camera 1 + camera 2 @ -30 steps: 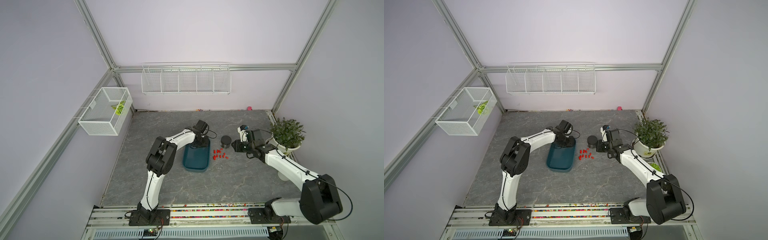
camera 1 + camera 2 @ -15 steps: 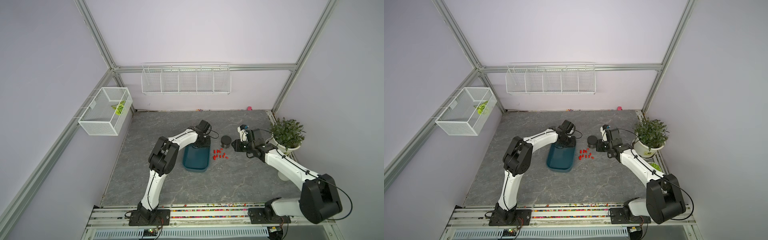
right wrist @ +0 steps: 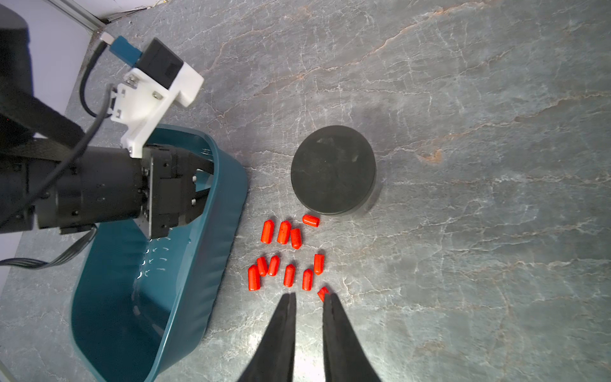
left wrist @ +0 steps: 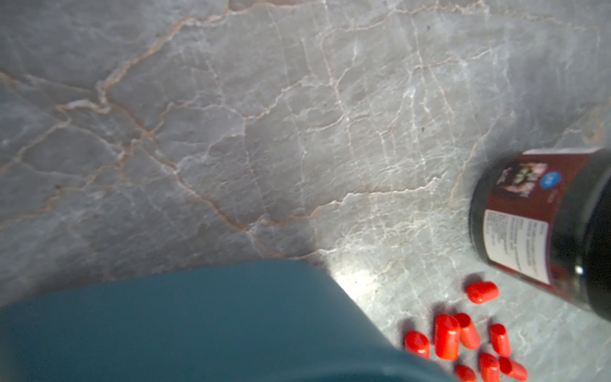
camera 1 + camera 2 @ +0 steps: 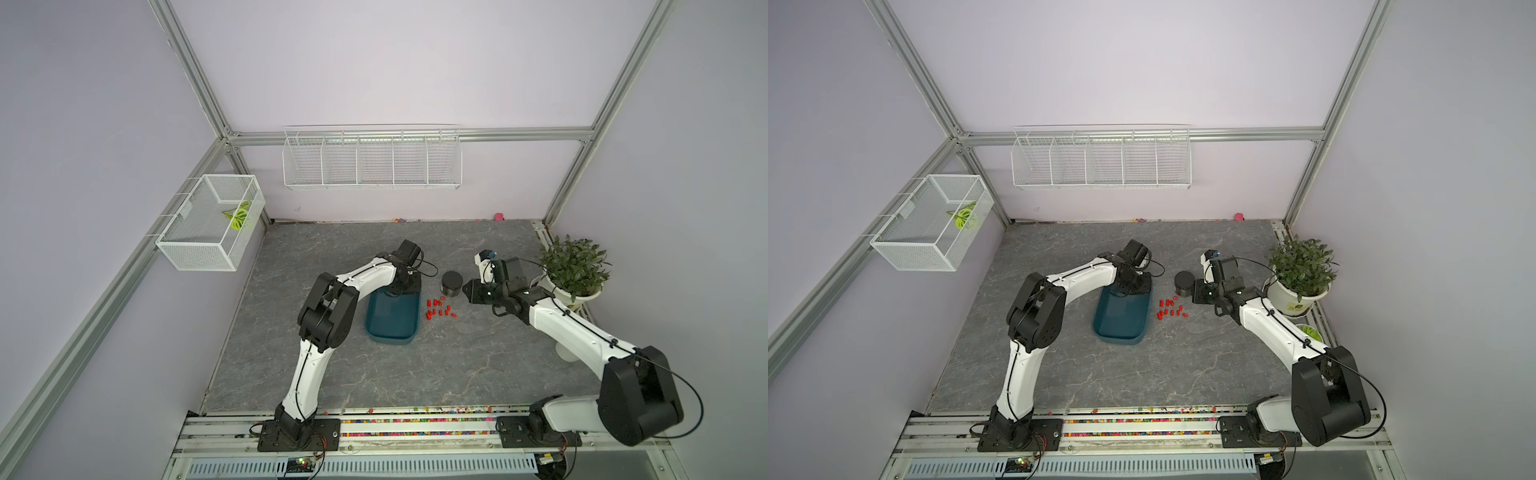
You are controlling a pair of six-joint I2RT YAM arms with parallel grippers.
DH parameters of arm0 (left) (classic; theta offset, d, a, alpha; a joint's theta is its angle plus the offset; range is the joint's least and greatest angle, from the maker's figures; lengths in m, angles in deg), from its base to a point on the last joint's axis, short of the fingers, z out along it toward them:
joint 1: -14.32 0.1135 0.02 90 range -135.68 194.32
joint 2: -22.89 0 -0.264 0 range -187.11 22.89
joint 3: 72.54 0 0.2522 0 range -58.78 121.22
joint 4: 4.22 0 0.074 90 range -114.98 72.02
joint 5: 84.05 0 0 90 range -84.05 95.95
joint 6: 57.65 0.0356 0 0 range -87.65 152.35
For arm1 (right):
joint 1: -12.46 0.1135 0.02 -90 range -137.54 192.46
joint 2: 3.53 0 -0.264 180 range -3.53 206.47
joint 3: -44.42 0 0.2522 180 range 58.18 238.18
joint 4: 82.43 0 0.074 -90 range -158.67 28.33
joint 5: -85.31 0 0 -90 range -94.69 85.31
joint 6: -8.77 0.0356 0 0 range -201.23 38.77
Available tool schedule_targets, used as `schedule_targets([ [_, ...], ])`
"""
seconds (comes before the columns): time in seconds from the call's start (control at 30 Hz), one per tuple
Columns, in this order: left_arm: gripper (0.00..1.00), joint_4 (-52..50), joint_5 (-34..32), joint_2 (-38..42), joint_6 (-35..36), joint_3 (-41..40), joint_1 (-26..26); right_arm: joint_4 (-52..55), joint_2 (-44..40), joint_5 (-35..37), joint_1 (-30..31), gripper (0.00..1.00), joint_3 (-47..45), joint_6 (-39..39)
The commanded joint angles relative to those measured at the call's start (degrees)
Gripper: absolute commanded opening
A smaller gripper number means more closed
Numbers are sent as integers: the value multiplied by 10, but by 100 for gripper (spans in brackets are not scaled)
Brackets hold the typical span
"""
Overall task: Take the screw protection sleeves out of the storage box
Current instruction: Pick up the screw protection sleeve from the storage box.
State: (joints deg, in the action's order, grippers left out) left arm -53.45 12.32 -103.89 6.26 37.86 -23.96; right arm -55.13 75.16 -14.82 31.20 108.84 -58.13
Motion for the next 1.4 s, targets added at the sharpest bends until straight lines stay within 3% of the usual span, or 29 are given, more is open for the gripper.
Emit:
schedule_targets([
  [0.0,12,-15,-10,-13,2,6,-1,9,6,3,3,20,12,-8],
  [0.33,10,3,-9,9,3,-17,-2,10,8,3,4,20,14,-8],
  [0.93,10,23,-29,159,-6,-124,-13,12,14,-2,3,20,18,-9],
  [1.37,10,5,-4,240,-14,-119,-24,11,11,-3,3,20,17,-9],
])
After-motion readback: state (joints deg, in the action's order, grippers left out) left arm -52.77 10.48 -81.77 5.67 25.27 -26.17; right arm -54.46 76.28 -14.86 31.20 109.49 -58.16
